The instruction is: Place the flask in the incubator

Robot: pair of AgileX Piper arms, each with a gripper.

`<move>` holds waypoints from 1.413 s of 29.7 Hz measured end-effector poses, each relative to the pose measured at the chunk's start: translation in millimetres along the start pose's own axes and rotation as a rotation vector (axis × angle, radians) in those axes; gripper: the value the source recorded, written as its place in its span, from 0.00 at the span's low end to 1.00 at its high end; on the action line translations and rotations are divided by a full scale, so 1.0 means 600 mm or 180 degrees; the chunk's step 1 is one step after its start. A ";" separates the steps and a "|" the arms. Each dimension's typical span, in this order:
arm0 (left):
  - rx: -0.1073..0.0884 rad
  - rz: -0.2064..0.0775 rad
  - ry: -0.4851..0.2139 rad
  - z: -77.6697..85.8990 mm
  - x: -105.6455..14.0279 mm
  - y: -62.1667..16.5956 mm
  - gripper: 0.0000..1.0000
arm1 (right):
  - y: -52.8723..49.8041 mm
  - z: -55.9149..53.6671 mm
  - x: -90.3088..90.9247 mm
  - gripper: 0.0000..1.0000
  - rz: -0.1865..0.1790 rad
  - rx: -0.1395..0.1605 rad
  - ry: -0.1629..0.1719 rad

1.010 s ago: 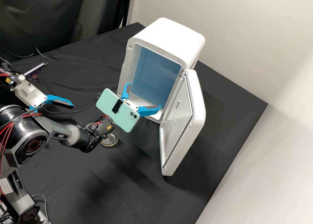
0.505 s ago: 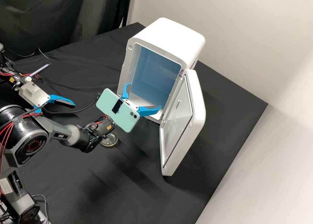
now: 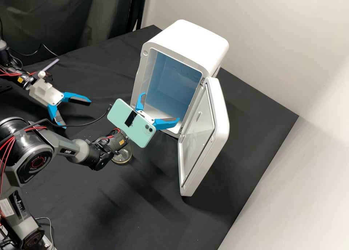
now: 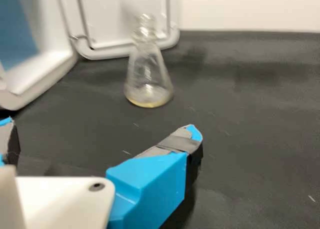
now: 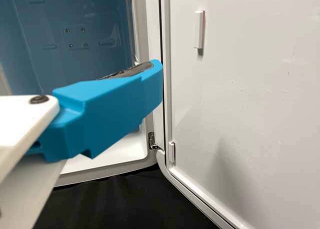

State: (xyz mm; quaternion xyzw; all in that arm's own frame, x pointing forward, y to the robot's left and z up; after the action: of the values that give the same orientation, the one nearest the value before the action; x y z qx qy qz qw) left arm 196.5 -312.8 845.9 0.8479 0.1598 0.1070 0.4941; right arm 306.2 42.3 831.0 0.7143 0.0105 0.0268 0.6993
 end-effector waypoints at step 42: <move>-0.0291 0.0419 0.0003 -0.062 -0.023 0.068 1.00 | 0.000 0.000 0.000 1.00 0.0000 0.0000 0.0000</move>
State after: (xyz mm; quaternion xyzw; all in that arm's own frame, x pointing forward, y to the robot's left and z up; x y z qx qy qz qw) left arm 177.9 -307.2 899.3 0.8331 0.0989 0.1469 0.5240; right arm 306.2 42.3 831.0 0.7143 0.0105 0.0268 0.6993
